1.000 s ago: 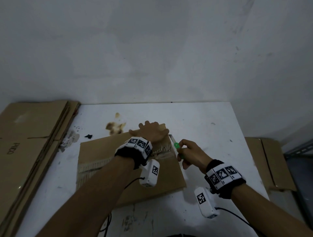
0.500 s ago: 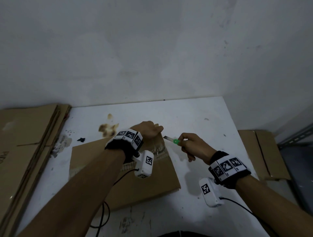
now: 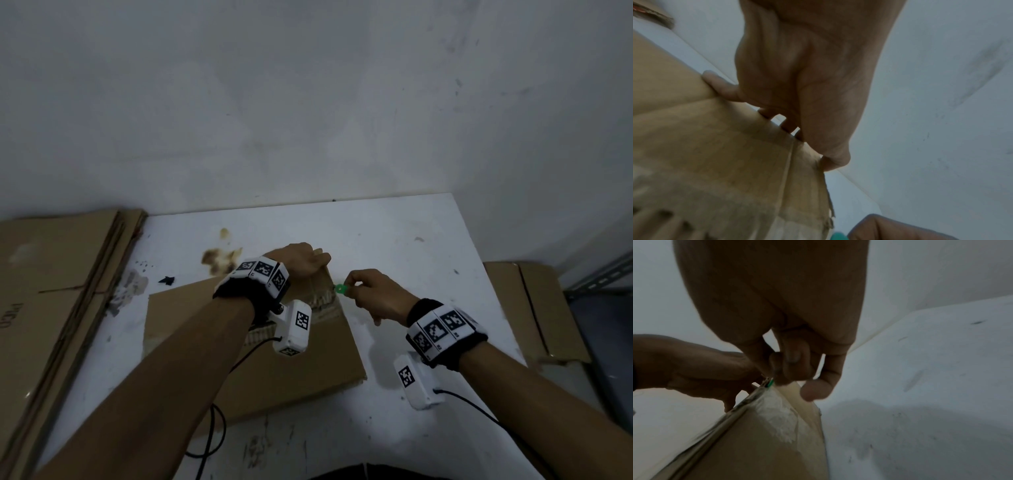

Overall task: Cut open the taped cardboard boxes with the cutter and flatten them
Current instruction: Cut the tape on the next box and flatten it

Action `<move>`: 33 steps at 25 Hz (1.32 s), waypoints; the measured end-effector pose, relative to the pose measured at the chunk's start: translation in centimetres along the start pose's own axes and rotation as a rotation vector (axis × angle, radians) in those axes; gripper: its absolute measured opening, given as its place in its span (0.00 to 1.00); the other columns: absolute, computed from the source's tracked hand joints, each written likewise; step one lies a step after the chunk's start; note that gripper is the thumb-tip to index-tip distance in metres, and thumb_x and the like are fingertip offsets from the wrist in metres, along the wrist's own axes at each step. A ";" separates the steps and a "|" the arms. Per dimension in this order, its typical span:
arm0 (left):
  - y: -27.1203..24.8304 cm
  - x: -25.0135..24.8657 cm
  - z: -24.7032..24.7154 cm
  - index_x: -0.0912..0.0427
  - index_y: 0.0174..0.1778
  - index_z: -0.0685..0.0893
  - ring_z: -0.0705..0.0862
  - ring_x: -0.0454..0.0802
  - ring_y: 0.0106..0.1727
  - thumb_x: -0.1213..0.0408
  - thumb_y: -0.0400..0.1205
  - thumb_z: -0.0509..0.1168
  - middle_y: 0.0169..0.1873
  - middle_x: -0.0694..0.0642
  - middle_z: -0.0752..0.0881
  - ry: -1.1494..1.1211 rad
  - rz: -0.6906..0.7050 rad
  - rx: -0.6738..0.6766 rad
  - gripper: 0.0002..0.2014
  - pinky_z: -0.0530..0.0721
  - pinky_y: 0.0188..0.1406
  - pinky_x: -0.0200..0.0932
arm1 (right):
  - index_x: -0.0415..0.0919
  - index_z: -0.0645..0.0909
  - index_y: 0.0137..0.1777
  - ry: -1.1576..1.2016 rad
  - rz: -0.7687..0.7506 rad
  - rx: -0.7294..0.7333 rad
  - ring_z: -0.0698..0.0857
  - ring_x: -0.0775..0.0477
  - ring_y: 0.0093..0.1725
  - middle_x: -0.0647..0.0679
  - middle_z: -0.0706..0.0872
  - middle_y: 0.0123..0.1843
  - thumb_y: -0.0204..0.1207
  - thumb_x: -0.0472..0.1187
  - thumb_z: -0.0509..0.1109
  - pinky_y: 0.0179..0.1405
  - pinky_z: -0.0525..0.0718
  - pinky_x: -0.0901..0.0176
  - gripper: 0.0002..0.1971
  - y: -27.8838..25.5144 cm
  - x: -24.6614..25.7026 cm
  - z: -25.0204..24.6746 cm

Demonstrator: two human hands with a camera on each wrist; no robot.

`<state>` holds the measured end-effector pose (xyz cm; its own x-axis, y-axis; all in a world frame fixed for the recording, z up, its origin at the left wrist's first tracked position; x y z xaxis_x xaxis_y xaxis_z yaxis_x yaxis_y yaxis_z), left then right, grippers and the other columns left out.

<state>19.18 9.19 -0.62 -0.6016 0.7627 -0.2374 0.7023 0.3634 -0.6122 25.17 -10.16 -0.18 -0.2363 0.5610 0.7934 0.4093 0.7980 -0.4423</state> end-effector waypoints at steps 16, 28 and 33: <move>-1.2 -0.4 0.2 0.63 0.58 0.75 0.78 0.60 0.60 0.47 0.90 0.46 0.63 0.67 0.79 -0.018 0.005 -0.064 0.23 0.71 0.59 0.48 | 0.39 0.86 0.44 -0.090 0.042 0.189 0.68 0.50 0.28 0.47 0.71 0.29 0.81 0.36 0.66 0.21 0.73 0.60 0.08 -1.7 -0.8 -2.0; -5.5 2.5 2.4 0.43 0.86 0.61 0.47 0.56 0.88 0.39 0.86 0.56 0.88 0.54 0.52 -0.291 0.020 -0.308 0.32 0.40 0.83 0.70 | 0.40 0.79 0.34 0.073 0.124 -0.026 0.69 0.46 0.20 0.43 0.73 0.30 0.79 0.34 0.65 0.22 0.70 0.60 0.11 -4.3 -2.3 -3.7; -9.3 8.4 4.6 0.43 0.80 0.72 0.56 0.54 0.87 0.40 0.77 0.73 0.85 0.54 0.63 -0.334 -0.005 -0.489 0.36 0.54 0.84 0.59 | 0.38 0.72 0.46 0.219 0.069 -0.172 0.74 0.43 0.21 0.41 0.78 0.27 0.88 0.46 0.62 0.26 0.77 0.55 0.13 -5.3 -0.4 -2.1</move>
<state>5.79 9.76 -0.39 -0.6367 0.5798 -0.5084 0.7455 0.6313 -0.2137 24.95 -15.10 2.75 -0.0142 0.5365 0.8438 0.5656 0.7002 -0.4357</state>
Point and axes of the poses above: each hand's wrist, its own y-axis towards the middle knuckle, its own z-axis out of the palm, x = y × z, the point moved 1 cm from there along y, towards the middle knuckle
